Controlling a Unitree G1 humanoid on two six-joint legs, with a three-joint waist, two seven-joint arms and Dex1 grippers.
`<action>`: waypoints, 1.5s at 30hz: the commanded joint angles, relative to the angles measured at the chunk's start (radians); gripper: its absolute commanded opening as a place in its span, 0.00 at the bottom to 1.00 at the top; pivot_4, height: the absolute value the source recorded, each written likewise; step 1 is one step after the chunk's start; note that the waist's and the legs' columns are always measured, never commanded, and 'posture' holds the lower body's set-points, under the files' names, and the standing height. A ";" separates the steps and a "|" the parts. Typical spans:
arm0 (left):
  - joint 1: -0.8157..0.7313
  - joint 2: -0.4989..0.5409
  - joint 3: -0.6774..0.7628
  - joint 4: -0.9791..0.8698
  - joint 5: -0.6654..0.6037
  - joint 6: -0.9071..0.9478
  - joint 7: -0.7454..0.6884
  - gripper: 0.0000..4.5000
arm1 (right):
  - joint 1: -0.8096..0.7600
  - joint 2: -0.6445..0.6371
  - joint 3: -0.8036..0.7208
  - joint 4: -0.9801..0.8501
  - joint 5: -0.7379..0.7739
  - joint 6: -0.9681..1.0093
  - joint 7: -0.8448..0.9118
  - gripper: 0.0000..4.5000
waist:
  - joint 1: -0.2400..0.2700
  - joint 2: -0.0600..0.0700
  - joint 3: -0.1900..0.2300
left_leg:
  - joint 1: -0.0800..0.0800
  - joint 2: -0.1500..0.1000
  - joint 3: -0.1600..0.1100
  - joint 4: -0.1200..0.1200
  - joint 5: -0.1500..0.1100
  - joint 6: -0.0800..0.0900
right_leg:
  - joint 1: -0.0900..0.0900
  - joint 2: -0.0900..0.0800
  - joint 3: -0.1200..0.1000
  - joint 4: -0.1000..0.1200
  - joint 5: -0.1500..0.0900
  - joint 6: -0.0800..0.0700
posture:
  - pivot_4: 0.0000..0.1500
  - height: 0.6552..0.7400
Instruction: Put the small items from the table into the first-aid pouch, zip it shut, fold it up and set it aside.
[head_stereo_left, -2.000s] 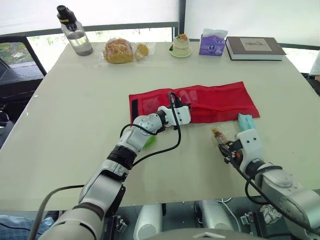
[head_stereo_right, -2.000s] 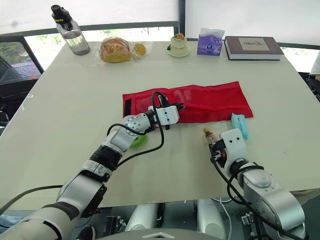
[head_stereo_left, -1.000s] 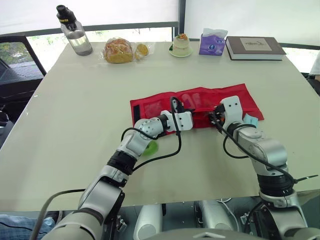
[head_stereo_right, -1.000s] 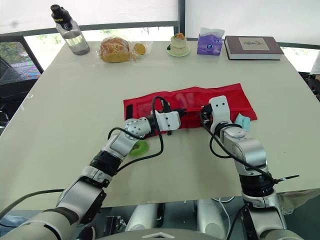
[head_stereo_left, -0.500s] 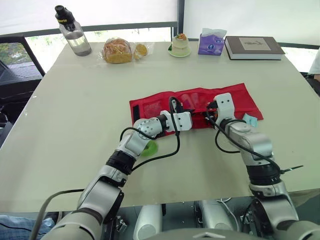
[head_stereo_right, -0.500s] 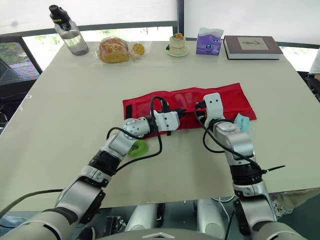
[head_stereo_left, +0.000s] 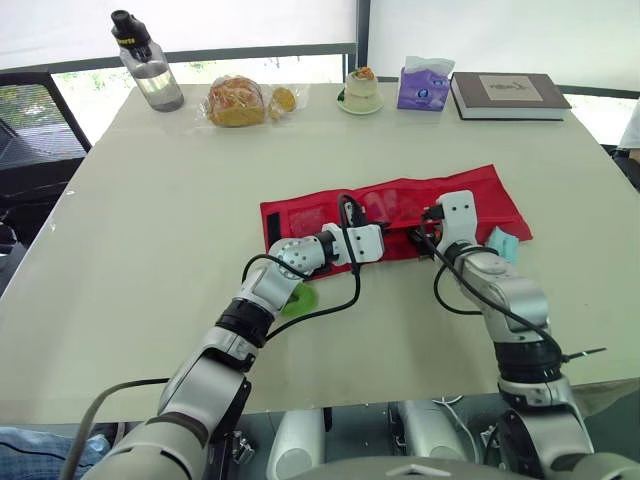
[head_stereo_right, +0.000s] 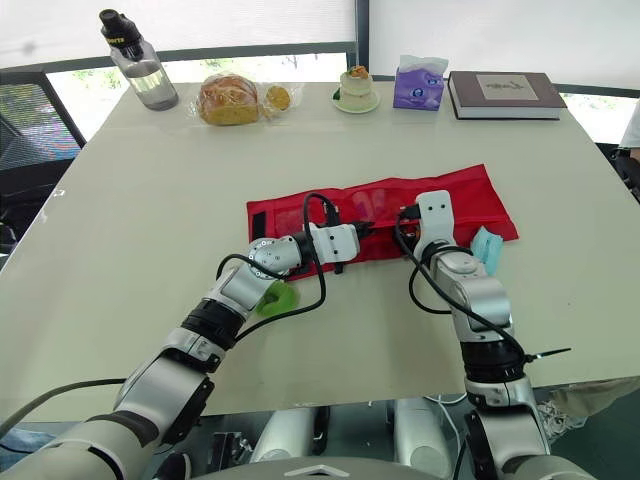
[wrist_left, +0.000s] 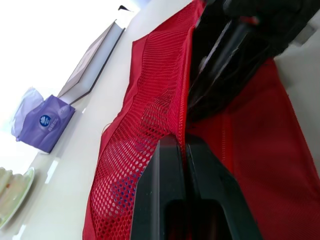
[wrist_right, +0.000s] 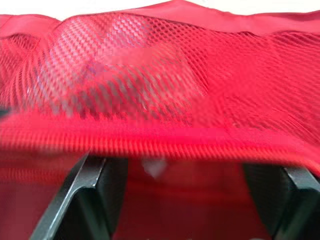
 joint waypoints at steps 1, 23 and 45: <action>-0.043 0.020 0.044 0.028 -0.024 -0.019 0.014 0.00 | 0.050 -0.035 0.003 -0.171 0.037 0.077 0.040 0.78 | 0.000 0.000 0.000 | 0.000 0.000 0.000 0.000 0.000 0.000 | 0.000 0.000 0.000 0.000 0.000 0.000 | 1.00 1.00; -0.019 0.165 0.143 0.113 -0.071 -0.008 -0.007 0.00 | 0.715 -0.320 -0.629 -0.733 0.378 -0.161 0.480 0.99 | -0.004 0.000 0.000 | 0.001 0.001 0.000 -0.001 0.000 0.000 | 0.001 0.000 0.000 -0.001 0.000 0.000 | 1.00 1.00; 0.061 0.261 0.244 0.035 -0.198 0.066 -0.103 0.14 | 0.852 -0.456 -0.761 -0.708 0.670 -0.283 0.552 1.00 | 0.003 0.000 0.000 | 0.001 0.001 0.001 -0.001 0.000 0.000 | 0.001 0.000 0.001 -0.001 0.000 0.000 | 1.00 1.00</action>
